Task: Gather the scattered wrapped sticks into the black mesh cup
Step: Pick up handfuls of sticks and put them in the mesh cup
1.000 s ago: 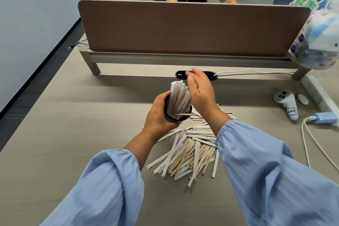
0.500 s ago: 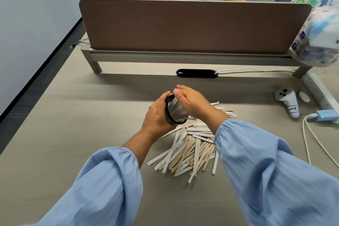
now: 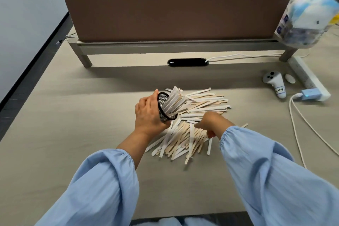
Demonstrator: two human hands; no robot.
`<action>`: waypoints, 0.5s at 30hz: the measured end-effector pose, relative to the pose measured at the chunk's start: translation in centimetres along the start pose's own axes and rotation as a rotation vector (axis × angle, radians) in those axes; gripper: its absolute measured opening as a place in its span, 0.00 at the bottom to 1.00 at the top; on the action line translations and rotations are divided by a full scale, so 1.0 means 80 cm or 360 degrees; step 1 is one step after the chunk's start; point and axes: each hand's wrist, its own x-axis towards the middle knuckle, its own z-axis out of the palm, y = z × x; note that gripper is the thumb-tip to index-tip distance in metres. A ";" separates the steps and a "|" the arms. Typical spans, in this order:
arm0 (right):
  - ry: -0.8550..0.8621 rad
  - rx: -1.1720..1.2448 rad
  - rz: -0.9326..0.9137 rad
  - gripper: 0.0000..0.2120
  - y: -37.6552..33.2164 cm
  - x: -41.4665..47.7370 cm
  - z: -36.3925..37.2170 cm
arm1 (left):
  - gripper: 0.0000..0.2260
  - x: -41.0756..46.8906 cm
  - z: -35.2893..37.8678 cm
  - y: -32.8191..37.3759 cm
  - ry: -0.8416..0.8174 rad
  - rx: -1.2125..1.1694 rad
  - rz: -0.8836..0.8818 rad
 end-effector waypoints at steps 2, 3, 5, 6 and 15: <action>0.0023 -0.0029 0.0066 0.24 0.020 0.001 0.016 | 0.43 -0.006 0.004 0.004 0.0015 0.0031 0.0021; 0.0079 0.0031 0.0123 0.31 0.029 0.004 0.026 | 0.42 -0.009 0.006 0.004 0.0021 0.0037 0.0030; 0.0185 0.0264 0.0292 0.43 0.042 0.003 0.047 | 0.41 -0.016 0.010 0.003 0.0000 0.0038 0.0068; 0.0236 0.0360 0.0335 0.47 0.043 0.003 0.057 | 0.41 -0.019 0.011 0.003 -0.0012 0.0037 0.0088; 0.0398 0.0616 0.0262 0.40 -0.005 0.006 0.092 | 0.42 -0.024 0.015 -0.008 -0.0080 0.0044 0.0147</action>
